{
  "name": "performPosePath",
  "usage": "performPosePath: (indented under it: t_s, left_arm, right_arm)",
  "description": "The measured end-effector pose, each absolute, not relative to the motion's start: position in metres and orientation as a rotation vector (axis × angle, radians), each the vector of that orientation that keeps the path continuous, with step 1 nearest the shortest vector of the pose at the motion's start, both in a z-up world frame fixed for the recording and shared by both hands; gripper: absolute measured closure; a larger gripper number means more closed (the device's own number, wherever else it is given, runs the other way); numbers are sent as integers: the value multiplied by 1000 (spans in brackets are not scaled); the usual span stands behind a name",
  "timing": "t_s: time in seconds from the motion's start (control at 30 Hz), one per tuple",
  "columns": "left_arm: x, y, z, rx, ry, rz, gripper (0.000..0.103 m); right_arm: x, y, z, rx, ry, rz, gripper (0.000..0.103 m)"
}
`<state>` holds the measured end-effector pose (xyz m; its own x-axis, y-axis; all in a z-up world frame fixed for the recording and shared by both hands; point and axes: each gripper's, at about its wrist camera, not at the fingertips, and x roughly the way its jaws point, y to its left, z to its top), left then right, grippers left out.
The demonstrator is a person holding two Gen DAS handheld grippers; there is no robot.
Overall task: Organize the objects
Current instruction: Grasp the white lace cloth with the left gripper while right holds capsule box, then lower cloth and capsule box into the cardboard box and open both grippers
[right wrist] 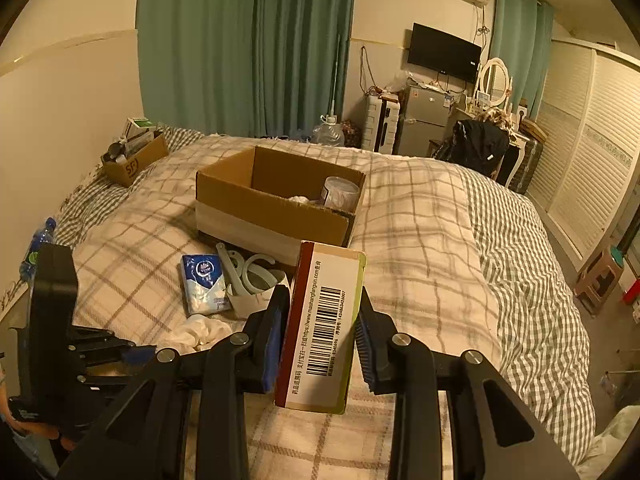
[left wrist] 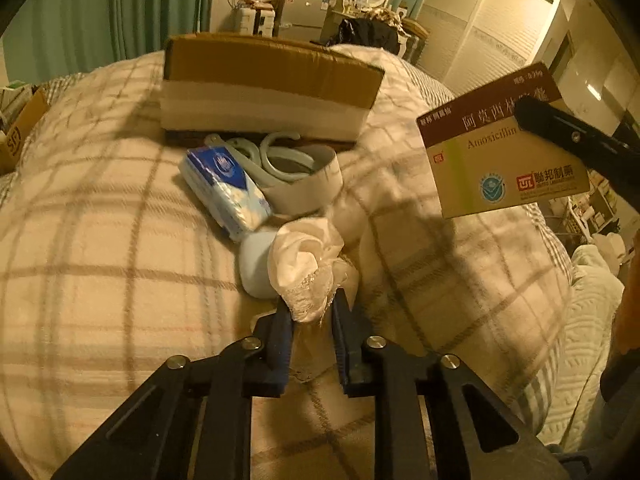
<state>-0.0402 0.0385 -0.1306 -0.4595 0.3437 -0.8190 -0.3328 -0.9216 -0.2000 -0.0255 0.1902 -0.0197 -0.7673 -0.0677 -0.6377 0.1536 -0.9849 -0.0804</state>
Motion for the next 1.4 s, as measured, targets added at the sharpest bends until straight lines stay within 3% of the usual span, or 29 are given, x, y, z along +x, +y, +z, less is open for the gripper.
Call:
performPosePath:
  t_s: [0.37, 0.73, 1.03, 1.4]
  left_arm:
    - [-73, 18, -46, -1103, 37, 2551, 86]
    - [-129, 32, 34, -846, 97, 2631, 86]
    - [-203, 52, 37, -813, 146, 2715, 86]
    - [-271, 45, -30, -1000, 102, 2695, 86]
  right_arm:
    - [-51, 188, 17, 870, 268, -2880, 72]
    - [-99, 176, 89, 629, 291, -2908, 72]
    - [-190, 163, 107, 637, 179, -2913, 72]
    - [-274, 166, 24, 897, 38, -2834, 72]
